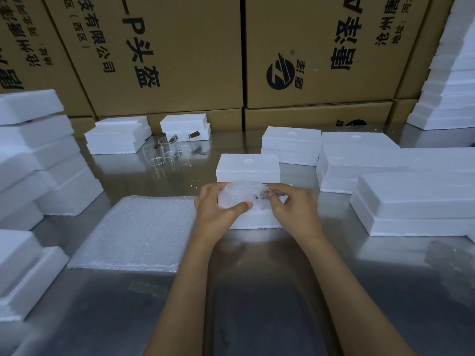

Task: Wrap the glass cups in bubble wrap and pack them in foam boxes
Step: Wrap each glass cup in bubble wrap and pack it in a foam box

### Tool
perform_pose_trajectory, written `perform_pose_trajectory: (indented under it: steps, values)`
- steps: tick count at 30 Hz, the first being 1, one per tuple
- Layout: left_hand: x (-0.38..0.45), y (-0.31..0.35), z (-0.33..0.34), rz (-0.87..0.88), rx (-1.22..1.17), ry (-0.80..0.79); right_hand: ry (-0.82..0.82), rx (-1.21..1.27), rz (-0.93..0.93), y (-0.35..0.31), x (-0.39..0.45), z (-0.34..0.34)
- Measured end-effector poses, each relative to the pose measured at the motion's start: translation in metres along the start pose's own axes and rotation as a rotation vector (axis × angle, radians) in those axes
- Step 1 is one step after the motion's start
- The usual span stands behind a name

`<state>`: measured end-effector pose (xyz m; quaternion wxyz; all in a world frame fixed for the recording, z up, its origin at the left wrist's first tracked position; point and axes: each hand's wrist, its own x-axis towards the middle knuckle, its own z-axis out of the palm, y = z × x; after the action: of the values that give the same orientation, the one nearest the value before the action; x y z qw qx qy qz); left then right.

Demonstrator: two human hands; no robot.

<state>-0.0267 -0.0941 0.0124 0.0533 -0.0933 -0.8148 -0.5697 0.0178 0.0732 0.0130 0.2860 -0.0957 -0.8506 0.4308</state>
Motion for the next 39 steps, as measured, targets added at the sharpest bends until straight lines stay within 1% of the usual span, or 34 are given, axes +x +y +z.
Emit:
perform_pose_trajectory:
  steps: [2, 4, 5, 6, 7, 9, 10, 12, 17, 20, 22, 24, 26, 28, 34, 39]
  values:
    - [0.000, -0.003, -0.001, 0.021, -0.004, -0.019, -0.009, -0.029, -0.018, 0.000, 0.000, 0.001]
    - [0.000, -0.004, -0.002, 0.039, -0.007, -0.045, 0.004, 0.017, -0.006, -0.001, 0.002, -0.001]
    - [0.001, -0.004, -0.003, 0.022, -0.039, -0.049, 0.034, 0.108, 0.039, 0.001, 0.006, -0.003]
    - [0.002, -0.003, -0.003, -0.015, -0.112, -0.033, 0.081, 0.255, 0.132, 0.002, 0.010, -0.006]
    - [0.005, -0.003, -0.004, -0.063, -0.220, 0.005, 0.121, 0.441, 0.259, 0.004, 0.015, -0.011]
    - [0.012, -0.005, -0.004, -0.164, -0.443, 0.102, 0.121, 0.761, 0.490, 0.012, 0.022, -0.018]
    - [0.017, -0.007, -0.004, -0.212, -0.520, 0.136, 0.100, 0.858, 0.543, 0.018, 0.025, -0.020]
    - [0.027, -0.009, -0.004, -0.270, -0.594, 0.151, 0.050, 0.942, 0.556, 0.026, 0.031, -0.022]
    - [0.051, -0.003, 0.002, -0.249, -0.501, 0.065, -0.109, 0.827, 0.533, 0.027, 0.048, -0.018]
    - [0.056, -0.001, 0.003, -0.245, -0.508, 0.019, -0.259, 0.743, 0.542, 0.025, 0.056, -0.017]
    - [0.057, -0.002, 0.002, -0.243, -0.512, -0.014, -0.330, 0.752, 0.562, 0.025, 0.058, -0.018]
    - [0.056, -0.004, 0.000, -0.241, -0.525, -0.041, -0.362, 0.812, 0.569, 0.028, 0.059, -0.022]
    - [0.055, -0.005, 0.000, -0.234, -0.542, -0.049, -0.381, 0.851, 0.559, 0.031, 0.060, -0.025]
    - [0.056, -0.008, 0.000, -0.224, -0.537, -0.037, -0.390, 0.835, 0.551, 0.030, 0.061, -0.025]
    - [0.056, -0.007, 0.003, -0.191, -0.523, 0.030, -0.333, 0.783, 0.487, 0.028, 0.059, -0.019]
    - [0.044, 0.003, 0.003, -0.049, -0.528, 0.113, -0.223, 0.807, 0.435, 0.022, 0.054, -0.020]
